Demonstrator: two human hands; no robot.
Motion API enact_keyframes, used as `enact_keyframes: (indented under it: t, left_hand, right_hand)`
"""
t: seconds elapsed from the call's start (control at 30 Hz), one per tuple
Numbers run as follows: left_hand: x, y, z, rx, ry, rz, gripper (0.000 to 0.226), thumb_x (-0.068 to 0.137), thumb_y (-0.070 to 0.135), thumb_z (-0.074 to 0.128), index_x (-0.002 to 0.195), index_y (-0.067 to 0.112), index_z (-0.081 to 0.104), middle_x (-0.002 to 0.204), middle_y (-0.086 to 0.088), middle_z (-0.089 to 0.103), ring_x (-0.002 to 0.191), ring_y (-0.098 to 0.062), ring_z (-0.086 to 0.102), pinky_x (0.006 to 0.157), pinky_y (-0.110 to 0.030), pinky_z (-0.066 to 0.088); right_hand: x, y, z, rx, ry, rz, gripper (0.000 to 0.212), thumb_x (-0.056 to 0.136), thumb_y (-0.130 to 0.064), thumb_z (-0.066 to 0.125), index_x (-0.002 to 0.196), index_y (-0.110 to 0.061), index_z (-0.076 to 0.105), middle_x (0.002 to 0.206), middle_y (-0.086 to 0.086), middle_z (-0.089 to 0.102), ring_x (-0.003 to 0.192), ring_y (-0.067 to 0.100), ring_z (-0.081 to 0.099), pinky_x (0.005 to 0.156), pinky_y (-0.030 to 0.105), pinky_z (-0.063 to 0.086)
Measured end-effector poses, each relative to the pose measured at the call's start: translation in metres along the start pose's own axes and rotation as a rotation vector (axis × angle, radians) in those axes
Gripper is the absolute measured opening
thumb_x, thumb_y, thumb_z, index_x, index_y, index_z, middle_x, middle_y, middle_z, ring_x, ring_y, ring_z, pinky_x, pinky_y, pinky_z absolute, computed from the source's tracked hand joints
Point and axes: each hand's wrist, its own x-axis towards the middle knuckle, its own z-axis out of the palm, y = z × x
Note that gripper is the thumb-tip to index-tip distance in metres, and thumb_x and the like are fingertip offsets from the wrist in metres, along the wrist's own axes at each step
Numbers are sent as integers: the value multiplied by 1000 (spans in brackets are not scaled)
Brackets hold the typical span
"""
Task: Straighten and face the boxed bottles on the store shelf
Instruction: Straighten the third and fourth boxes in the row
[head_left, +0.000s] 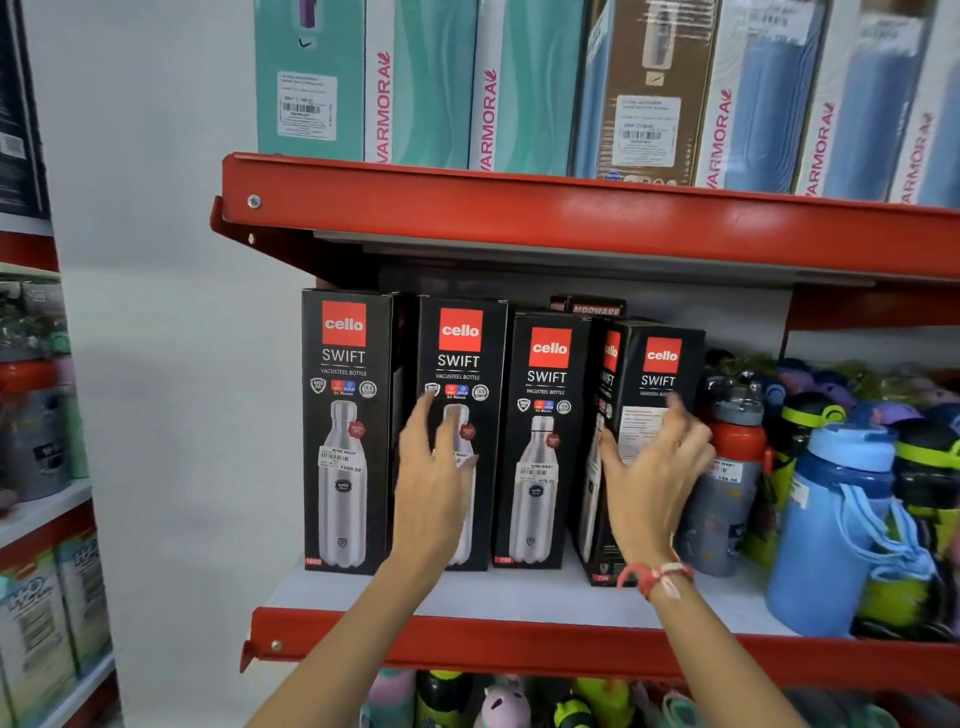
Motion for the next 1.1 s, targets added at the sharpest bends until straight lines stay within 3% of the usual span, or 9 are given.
enact_keyframes:
  t: [0.13,0.3,0.4,0.53,0.63,0.8,0.9,1.0,1.1]
  left_hand:
    - [-1,29,23,-64,-67,134,46,86,11,64,130,5,51,137,-11,49,127,-22,47,108,-30,39]
    - [-9,53,42,-254,-151,118,43,88,18,63,128,10,52,127,-4,55,114,-15,55,98,-21,44]
    - [-11,59,45,-353,-212,50,52,86,31,66,132,13,49,127,-2,55,115,-12,55,98,-28,47]
    - [-7,68,39,-604,-505,-118,76,74,42,75,138,18,42,135,2,55,125,-11,51,103,-38,46]
    - [-6,78,34,-768,-686,-115,61,75,27,78,128,17,50,115,9,67,110,-7,63,97,-33,50]
    - [-11,100,47,-588,-493,-74,80,68,44,77,135,22,40,119,5,66,112,-15,59,97,-40,49]
    - [-7,109,62,-462,-427,-125,87,74,38,76,144,16,28,114,-6,67,104,-20,59,88,-32,47]
    - [-8,113,79,-359,-438,-147,88,81,32,71,149,14,17,87,-12,66,82,-24,60,74,-31,46]
    - [-10,110,97,-244,-454,-134,83,87,17,65,150,9,11,102,-19,67,93,-30,64,79,-36,50]
  right_hand:
    - [0,18,1,-108,-193,289,118,60,-49,82,146,1,16,137,29,37,118,45,38,91,53,40]
    - [3,29,-19,58,-256,258,107,52,-51,85,133,0,37,128,22,51,117,40,49,93,49,45]
    - [2,34,-44,126,-306,171,105,49,-63,80,132,-12,41,128,10,57,117,30,53,94,45,49]
    - [13,31,-84,299,-398,104,84,52,-52,84,125,-26,51,117,-9,64,108,11,59,89,30,51]
    - [25,33,-106,533,-608,87,73,58,-37,87,123,-31,55,109,-19,69,98,-4,63,81,15,50]
    - [49,41,-110,721,-873,127,61,78,-13,74,132,-27,52,118,-13,69,105,-1,64,78,17,54]
    - [61,51,-94,659,-910,154,53,83,-16,69,133,-23,53,117,-9,69,105,6,66,80,33,59]
    - [67,65,-76,612,-912,176,51,85,-14,66,134,-22,51,120,-3,67,102,9,66,77,35,59]
    - [69,80,-59,568,-909,166,53,86,-11,65,136,-19,49,124,1,64,103,9,64,79,32,56]
